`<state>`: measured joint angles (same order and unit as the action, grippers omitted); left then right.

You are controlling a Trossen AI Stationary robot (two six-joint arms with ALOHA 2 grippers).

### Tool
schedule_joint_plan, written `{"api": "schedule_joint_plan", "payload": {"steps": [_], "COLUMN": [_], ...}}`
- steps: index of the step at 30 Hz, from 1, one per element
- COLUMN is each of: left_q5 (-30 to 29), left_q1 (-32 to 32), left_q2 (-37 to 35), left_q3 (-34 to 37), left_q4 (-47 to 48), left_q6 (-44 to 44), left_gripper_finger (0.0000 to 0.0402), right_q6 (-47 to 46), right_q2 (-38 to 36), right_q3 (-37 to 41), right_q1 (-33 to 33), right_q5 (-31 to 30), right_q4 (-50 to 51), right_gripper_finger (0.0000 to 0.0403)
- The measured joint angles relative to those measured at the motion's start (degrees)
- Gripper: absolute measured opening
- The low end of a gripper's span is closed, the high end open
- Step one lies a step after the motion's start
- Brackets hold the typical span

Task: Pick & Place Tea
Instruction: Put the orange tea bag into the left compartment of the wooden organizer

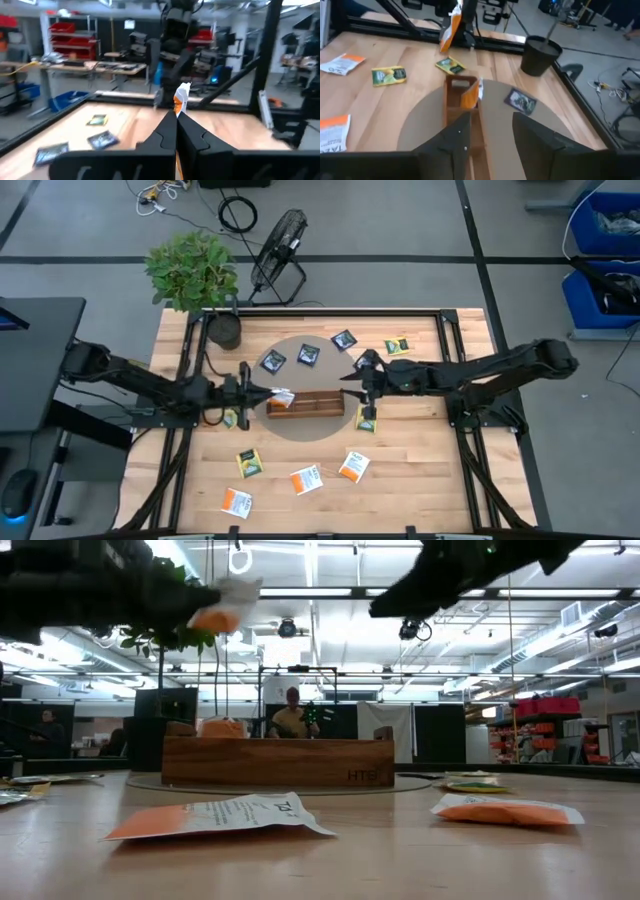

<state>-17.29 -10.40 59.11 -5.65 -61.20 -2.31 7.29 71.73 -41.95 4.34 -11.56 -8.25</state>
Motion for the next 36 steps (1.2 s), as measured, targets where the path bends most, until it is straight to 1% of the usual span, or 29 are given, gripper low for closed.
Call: {"api": "schedule_joint_plan", "payload": {"steps": [3, 6, 12, 17, 21, 25, 29, 36], "left_q5": [-7.5, -12.1, -14.1, -20.3, -21.3, -21.2, -21.1, -20.3], "left_q1": [-1.6, -2.0, -2.0, -1.9, -1.6, -1.3, -1.2, -1.1], "left_q2": [0.1, 0.1, 2.0, 5.5, 9.0, 12.2, 15.5, 22.3], "left_q3": [1.5, 2.3, 2.8, 2.8, 2.8, 2.7, 1.9, -1.7], "left_q4": [0.2, 1.0, 1.8, 3.7, 2.4, -1.4, -1.4, -1.5], "left_q6": [0.0, -0.3, -5.5, -11.5, -13.2, -14.5, -16.5, -16.4], "left_gripper_finger": [0.0001, 0.0001, 0.0001, 0.0001, 0.0001, 0.0001, 0.0001, 0.0001], "right_q6": [-1.2, -1.8, -2.2, -2.3, -2.3, -2.3, -2.3, -2.3], "right_q2": [-0.6, -0.6, -0.6, -0.6, -0.6, -0.6, -0.6, -0.6], "right_q3": [2.5, 4.3, 5.6, 5.6, 5.6, 5.6, 5.6, 5.6], "right_q1": [0.0, 0.0, 0.0, 0.0, 0.0, 0.0, 0.0, 0.0], "right_q5": [-1.7, -3.1, -4.1, -4.1, -4.1, -4.5, -4.5, -4.5], "right_q4": [-2.2, -4.3, -6.9, -6.9, -6.8, -7.0, -7.0, -7.1], "right_gripper_finger": [0.0153, 0.0153, 0.0153, 0.0153, 0.0153, 0.0153, 0.0153, 0.0153]}}
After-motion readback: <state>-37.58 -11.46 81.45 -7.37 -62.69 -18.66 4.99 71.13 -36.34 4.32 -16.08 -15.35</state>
